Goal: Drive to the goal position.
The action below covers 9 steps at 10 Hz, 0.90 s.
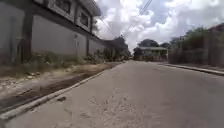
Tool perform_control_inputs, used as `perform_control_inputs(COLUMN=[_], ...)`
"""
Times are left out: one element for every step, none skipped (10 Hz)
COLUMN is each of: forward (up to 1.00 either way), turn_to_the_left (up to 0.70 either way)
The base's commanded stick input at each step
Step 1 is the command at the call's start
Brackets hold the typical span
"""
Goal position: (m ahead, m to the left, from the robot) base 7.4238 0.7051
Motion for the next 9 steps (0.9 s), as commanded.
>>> perform_control_inputs(forward=[1.0, 1.0, 1.0, 1.0, 1.0, 1.0, 1.0, 1.0, 1.0], turn_to_the_left=[-0.39, -0.39, -0.37, -0.09, 0.0, 0.0, 0.0, 0.0, 0.0])
